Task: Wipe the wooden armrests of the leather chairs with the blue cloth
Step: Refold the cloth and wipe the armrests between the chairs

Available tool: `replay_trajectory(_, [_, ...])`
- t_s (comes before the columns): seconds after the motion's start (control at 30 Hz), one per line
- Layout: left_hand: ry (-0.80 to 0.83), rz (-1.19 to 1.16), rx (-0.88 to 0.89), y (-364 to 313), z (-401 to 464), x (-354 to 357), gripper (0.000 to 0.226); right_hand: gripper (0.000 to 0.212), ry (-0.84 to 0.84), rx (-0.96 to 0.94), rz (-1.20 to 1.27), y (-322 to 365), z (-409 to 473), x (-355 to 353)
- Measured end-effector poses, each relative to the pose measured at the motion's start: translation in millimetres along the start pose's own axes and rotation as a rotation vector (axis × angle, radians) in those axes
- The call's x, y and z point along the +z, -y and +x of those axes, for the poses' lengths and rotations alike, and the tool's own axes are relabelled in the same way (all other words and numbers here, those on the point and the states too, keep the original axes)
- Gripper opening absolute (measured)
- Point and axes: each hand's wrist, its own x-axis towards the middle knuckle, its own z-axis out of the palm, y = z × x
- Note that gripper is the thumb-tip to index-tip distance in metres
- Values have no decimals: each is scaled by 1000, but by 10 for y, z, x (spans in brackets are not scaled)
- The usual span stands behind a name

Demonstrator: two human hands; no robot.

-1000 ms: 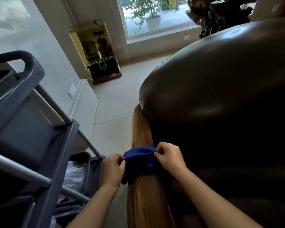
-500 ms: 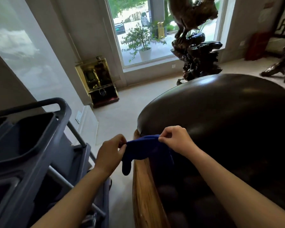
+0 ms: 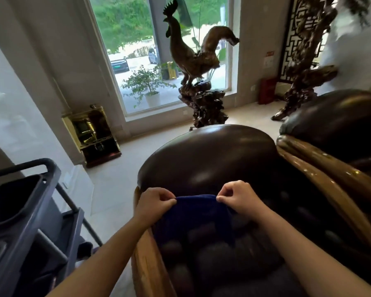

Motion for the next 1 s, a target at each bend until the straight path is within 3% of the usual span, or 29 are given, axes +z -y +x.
replay_trajectory(0.23, [50, -169, -4, -1244, -132, 1022, 13, 5, -57, 40, 50, -848, -791, -1344])
replay_trajectory(0.47, [32, -229, -22, -2375, -97, 2191, 19, 8, -5, 140, 120, -1990, -1292, -2532])
replay_trajectory(1.0, [104, -217, -61, -3487, 1251, 4218, 20, 3, 38, 296, 111, -4113, -656, -3788])
